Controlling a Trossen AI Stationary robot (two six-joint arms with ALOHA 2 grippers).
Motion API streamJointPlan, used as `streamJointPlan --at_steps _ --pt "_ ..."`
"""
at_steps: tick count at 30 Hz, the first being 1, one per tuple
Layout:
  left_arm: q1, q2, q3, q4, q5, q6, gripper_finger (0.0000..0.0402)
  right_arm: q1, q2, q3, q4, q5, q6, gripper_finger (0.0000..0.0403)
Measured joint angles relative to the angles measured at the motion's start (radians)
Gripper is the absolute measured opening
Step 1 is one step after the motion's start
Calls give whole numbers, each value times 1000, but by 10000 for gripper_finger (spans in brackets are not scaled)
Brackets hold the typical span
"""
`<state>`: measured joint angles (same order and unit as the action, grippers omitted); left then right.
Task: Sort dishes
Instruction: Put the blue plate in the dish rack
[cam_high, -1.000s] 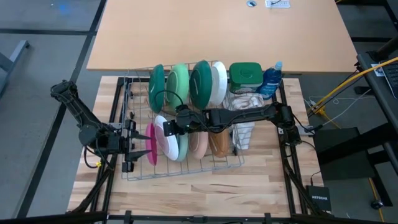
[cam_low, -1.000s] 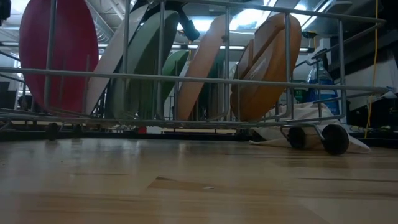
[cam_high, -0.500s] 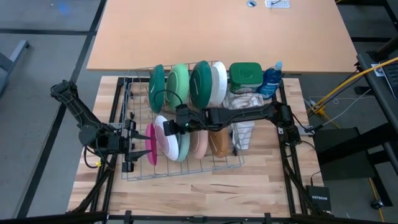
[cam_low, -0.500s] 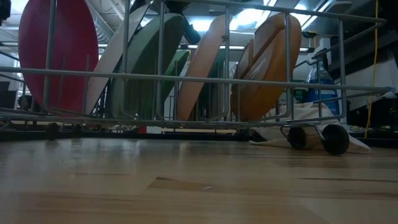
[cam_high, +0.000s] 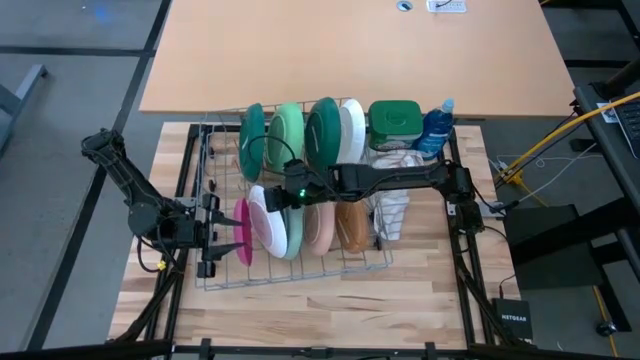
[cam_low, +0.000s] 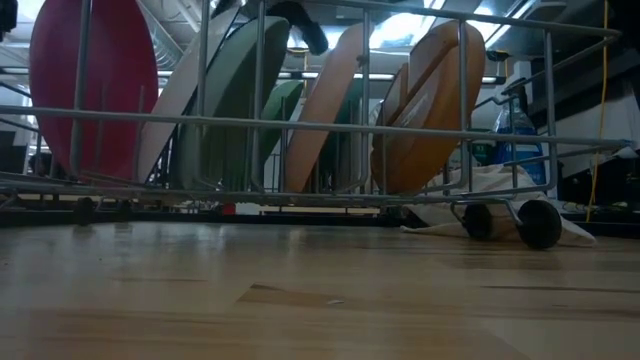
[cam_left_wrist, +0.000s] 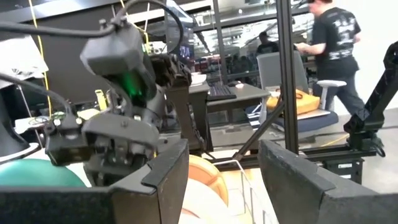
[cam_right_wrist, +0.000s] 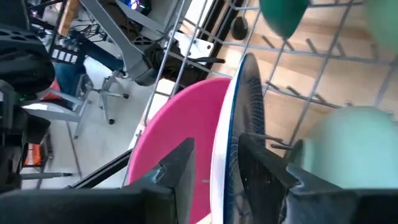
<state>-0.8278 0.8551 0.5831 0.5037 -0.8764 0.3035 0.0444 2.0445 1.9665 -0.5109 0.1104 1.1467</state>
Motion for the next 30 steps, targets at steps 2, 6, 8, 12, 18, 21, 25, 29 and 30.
streamJointPlan --at_steps 2,6,8,12,18,21,25,29,30 --pt "-1 0 0 -1 0 -3 184 0 -3 17 -48 1 -4 123" --pt "-2 0 0 0 0 -9 184 0 -3 63 -170 1 -4 123" --pt "-2 0 0 0 0 -16 184 0 -4 82 -217 1 -8 122" --pt "-5 0 0 0 0 -21 184 2 -4 138 -315 1 -81 122" --pt "-5 0 0 0 0 -41 184 2 -8 193 -354 -37 -105 122" --pt "-5 0 0 0 0 -42 184 2 -8 193 -347 -71 -106 122" --pt "-5 0 0 0 0 -45 184 2 -3 189 -353 -119 -109 122" --pt "-5 0 0 1 0 -52 184 2 1 175 -356 -141 -109 122" --pt "-5 0 0 1 0 -57 184 2 1 175 -355 -139 -109 122"
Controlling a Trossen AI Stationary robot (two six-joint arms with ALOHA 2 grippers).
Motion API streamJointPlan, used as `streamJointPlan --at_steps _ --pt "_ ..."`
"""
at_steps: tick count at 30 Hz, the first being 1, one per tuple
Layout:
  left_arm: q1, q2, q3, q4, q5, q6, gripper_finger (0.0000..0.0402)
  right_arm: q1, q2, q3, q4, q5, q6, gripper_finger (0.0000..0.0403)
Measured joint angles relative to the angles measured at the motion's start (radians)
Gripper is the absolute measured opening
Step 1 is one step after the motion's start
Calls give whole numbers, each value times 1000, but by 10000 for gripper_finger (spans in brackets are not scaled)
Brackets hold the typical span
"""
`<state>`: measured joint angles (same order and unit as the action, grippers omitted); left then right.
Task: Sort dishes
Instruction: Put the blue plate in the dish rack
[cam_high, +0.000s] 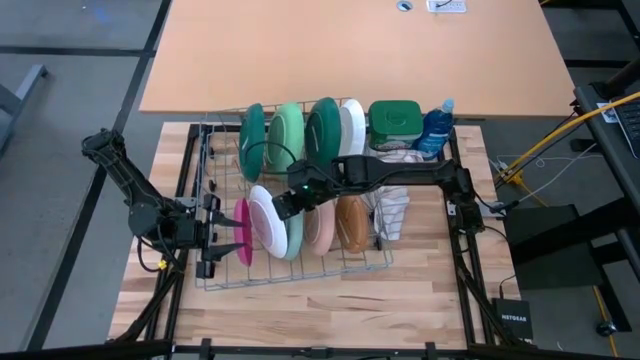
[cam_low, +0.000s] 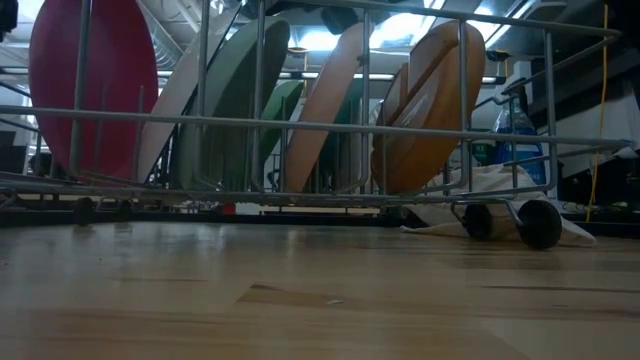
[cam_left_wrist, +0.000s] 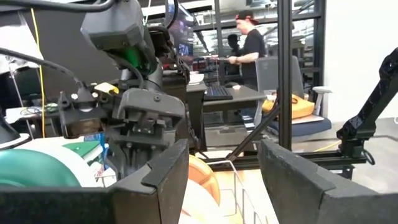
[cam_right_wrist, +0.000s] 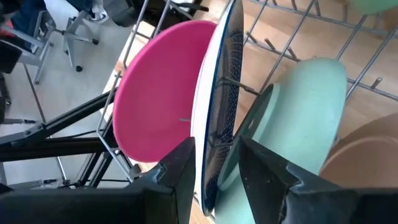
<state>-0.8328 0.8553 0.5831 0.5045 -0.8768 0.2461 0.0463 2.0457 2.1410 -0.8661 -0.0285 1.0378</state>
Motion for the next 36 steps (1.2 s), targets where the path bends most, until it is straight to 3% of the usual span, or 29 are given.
streamJointPlan --at_steps 36 --pt "0 0 0 0 0 -12 184 1 3 -1 6 -35 -183 122"
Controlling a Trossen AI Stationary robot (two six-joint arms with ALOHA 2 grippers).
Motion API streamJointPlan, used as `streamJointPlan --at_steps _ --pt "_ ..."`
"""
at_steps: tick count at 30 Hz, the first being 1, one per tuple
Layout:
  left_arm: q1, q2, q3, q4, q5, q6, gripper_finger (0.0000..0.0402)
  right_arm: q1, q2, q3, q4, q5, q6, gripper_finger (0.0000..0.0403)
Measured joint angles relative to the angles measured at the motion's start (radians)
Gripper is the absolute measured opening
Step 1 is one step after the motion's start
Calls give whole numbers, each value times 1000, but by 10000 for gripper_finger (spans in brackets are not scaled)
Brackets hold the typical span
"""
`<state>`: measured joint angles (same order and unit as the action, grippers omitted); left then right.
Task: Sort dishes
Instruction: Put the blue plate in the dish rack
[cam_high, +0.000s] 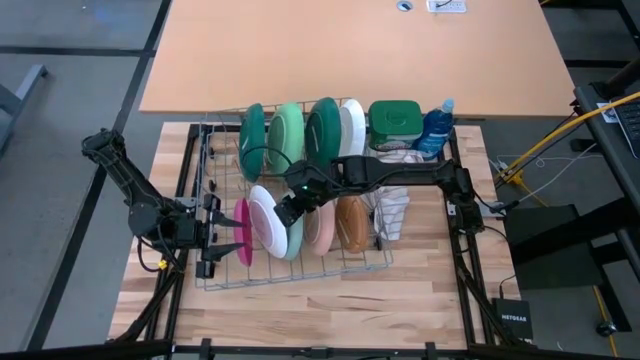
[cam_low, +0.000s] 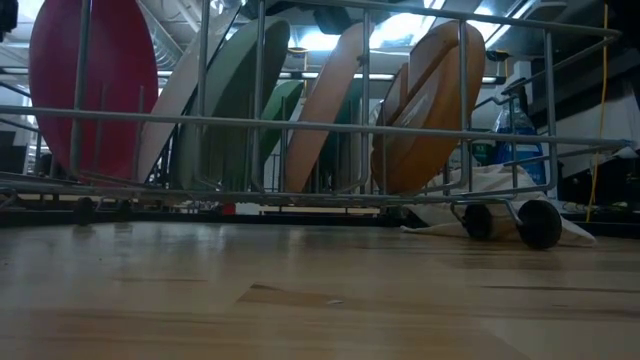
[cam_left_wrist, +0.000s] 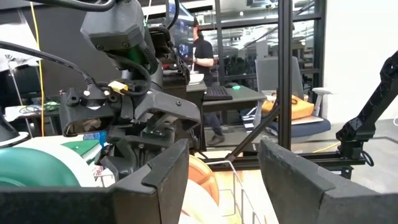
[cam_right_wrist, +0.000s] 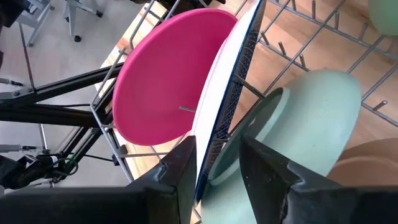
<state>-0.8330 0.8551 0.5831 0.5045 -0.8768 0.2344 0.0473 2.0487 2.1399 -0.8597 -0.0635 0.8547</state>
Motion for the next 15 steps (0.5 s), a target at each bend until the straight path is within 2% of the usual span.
streamJointPlan --at_steps 7,15 --pt "0 0 0 0 0 12 184 30 0 0 23 50 -38 122" --pt "1 0 0 0 0 13 184 38 16 -1 41 56 -50 122"
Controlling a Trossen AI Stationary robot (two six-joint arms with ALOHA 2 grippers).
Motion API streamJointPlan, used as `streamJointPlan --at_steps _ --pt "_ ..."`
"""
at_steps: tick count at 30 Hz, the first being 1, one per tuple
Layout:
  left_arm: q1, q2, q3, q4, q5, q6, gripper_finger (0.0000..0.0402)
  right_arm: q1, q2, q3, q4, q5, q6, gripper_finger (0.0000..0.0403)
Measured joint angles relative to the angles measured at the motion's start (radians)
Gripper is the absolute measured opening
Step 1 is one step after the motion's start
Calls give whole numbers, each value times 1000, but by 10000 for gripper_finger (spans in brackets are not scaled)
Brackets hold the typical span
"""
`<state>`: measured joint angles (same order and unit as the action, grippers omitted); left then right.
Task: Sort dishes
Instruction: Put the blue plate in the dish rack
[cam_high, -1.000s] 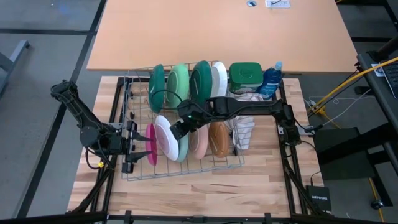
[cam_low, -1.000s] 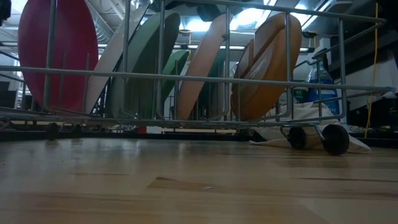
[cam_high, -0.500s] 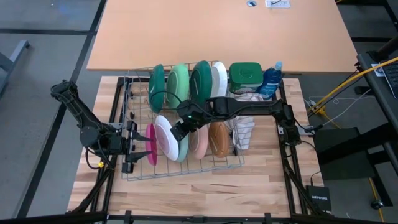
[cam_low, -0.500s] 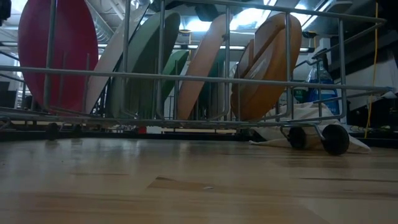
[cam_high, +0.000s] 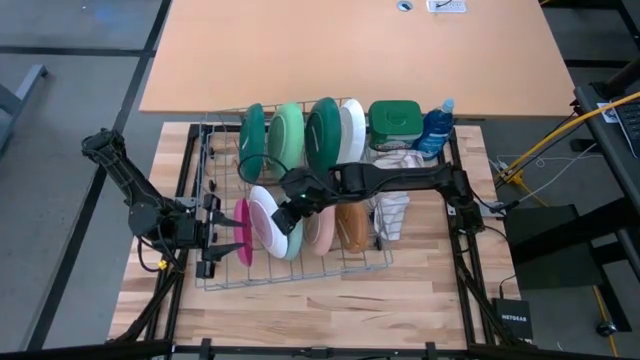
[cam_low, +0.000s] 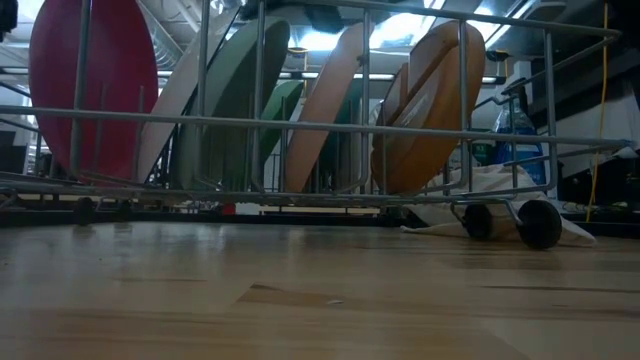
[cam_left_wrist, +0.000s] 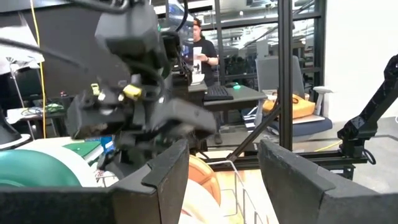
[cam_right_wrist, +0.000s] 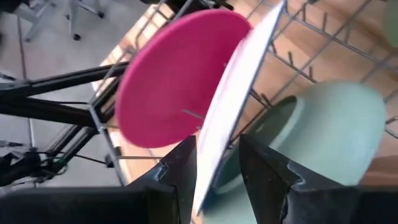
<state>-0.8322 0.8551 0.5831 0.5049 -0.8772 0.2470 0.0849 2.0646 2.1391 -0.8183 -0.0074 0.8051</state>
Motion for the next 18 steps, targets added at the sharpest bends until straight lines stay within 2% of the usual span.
streamJointPlan --at_steps 18 --pt "0 0 0 0 0 -4 184 0 50 0 10 -11 10 122"
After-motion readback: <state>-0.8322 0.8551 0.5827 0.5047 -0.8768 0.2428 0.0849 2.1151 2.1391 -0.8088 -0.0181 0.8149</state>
